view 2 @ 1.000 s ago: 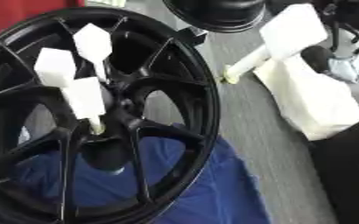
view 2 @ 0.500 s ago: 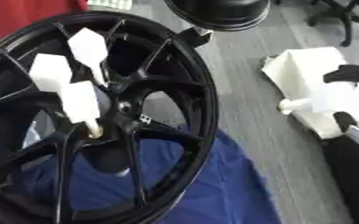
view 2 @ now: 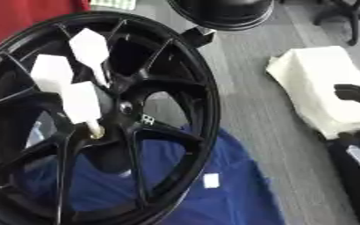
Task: Pull the pin out of the wheel hub.
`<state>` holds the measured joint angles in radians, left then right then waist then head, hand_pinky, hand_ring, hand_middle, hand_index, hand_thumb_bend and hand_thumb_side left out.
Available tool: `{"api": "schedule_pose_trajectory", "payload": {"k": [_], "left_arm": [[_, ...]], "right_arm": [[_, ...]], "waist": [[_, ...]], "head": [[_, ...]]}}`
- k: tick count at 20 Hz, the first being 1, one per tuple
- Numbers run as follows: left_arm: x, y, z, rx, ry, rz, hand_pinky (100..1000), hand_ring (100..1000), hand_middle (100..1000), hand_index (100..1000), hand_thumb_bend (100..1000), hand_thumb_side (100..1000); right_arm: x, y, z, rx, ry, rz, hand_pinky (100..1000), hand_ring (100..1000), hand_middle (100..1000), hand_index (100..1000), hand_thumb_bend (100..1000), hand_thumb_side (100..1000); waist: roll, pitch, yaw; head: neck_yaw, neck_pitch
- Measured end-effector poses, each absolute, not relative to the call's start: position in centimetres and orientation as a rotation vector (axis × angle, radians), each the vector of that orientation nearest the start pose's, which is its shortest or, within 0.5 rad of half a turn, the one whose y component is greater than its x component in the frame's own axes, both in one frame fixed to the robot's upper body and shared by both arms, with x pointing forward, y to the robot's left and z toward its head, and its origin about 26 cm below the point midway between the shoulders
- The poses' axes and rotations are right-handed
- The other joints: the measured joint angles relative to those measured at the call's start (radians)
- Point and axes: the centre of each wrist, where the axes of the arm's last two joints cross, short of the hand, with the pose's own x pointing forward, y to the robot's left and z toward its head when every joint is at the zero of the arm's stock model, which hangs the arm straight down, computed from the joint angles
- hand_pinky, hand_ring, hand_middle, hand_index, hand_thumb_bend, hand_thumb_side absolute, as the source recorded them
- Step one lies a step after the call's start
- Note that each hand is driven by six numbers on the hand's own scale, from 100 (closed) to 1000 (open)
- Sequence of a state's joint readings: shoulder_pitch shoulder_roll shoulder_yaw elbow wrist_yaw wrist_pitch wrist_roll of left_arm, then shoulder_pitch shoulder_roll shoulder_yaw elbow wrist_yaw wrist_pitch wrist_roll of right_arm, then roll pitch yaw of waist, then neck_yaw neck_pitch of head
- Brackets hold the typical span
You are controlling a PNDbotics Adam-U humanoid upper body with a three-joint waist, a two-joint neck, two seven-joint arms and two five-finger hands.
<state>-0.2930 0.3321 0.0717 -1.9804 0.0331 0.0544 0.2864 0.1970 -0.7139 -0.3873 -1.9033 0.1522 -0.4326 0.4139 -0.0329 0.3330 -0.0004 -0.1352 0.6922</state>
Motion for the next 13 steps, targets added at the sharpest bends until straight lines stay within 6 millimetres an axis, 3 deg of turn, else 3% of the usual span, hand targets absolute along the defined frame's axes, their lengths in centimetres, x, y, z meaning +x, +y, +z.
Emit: {"api": "schedule_pose_trajectory", "payload": {"k": [1, 3, 7, 13], "left_arm": [[30.1, 28.0, 20.1, 0.360, -2.244, 0.023, 703, 613, 545, 710, 100, 601], [30.1, 28.0, 20.1, 0.359, -2.244, 0.022, 703, 614, 545, 710, 100, 601], [30.2, 27.9, 20.3, 0.355, -2.250, 0.020, 702, 614, 545, 710, 100, 600], [30.2, 27.7, 20.2, 0.341, -2.251, 0.019, 701, 613, 545, 710, 100, 600]], "right_arm": [[21.8, -44.5, 17.1, -0.640, -1.812, 1.145, 1000, 782, 814, 847, 100, 283], [21.9, -43.8, 17.5, -0.594, -1.880, 1.078, 1000, 731, 770, 795, 100, 306], [22.9, -41.9, 18.6, -0.411, -2.039, 0.982, 1000, 673, 705, 753, 100, 416], [25.1, -39.4, 20.3, -0.031, -2.221, 1.041, 1000, 644, 679, 738, 100, 470]], "waist": [[0.000, 0.000, 0.001], [0.000, 0.000, 0.002], [-0.001, -0.001, 0.011], [-0.003, -0.006, 0.022]], "head": [[0.000, 0.000], [0.000, 0.000], [-0.002, 0.000], [-0.005, 0.000]]}}
